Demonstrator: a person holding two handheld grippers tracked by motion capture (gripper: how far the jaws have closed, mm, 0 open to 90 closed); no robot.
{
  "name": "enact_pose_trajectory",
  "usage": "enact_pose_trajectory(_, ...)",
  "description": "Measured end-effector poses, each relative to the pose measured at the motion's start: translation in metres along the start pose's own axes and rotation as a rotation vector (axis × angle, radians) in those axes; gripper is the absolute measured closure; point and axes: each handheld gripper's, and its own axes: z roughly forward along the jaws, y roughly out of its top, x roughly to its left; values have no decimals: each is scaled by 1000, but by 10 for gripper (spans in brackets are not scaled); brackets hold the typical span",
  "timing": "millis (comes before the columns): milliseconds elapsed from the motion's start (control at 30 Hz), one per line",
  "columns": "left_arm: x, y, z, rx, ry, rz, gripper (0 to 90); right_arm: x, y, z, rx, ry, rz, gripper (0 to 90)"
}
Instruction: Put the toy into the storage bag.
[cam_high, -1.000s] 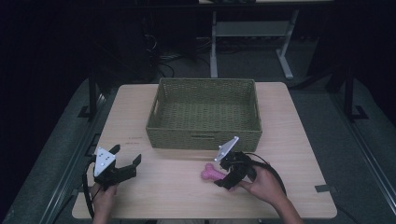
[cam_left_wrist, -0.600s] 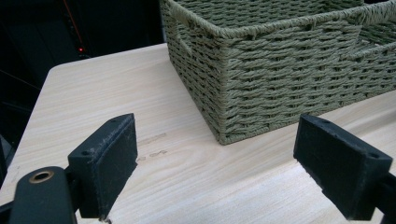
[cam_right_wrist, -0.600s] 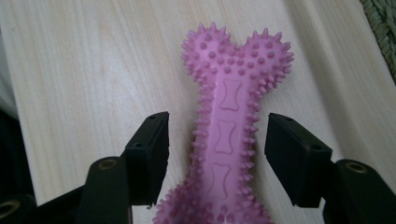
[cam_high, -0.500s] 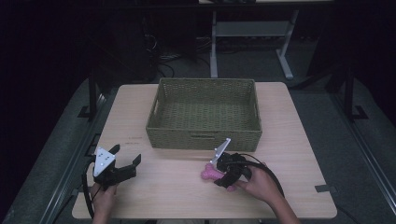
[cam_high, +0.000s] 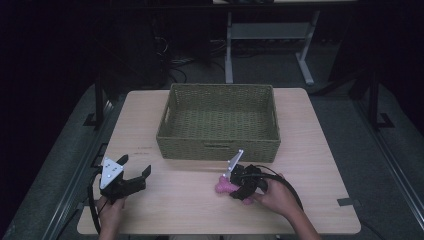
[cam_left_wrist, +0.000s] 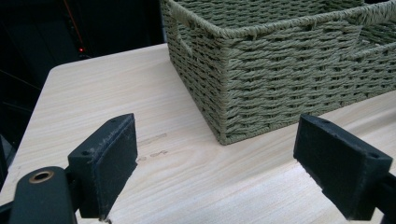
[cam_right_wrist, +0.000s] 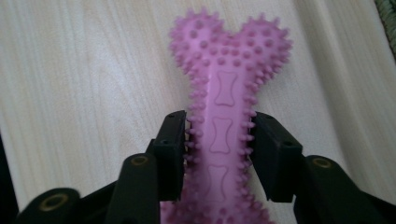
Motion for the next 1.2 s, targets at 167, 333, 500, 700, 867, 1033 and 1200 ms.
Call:
enact_pose_trajectory(167, 1, 0, 0, -2, -1, -1, 130, -3, -2, -4, -15, 25, -5, 578)
enact_pose_trajectory(333, 1, 0, -1, -5, 1, 0, 130, -6, -5, -10, -26, 51, 2, 580)
enact_pose_trajectory(500, 0, 0, -1, -3, -1, 2, 130, -8, -2, -24, -41, 41, -16, 579)
enact_pose_trajectory(700, 0, 0, -1, -3, -2, 1, 130, -14, 2, -41, -79, 64, -23, 579)
enact_pose_trajectory(867, 0, 0, -1, -2, 0, 6, 130, -18, 5, -50, -101, 80, -23, 579)
enact_pose_trajectory(1033, 1, 0, -1, -2, 1, 5, 130, -25, 7, -58, -121, 93, -23, 579)
enact_pose_trajectory(1200, 1, 0, -1, -4, 4, 7, 130, -27, 9, -67, -134, 91, -28, 579)
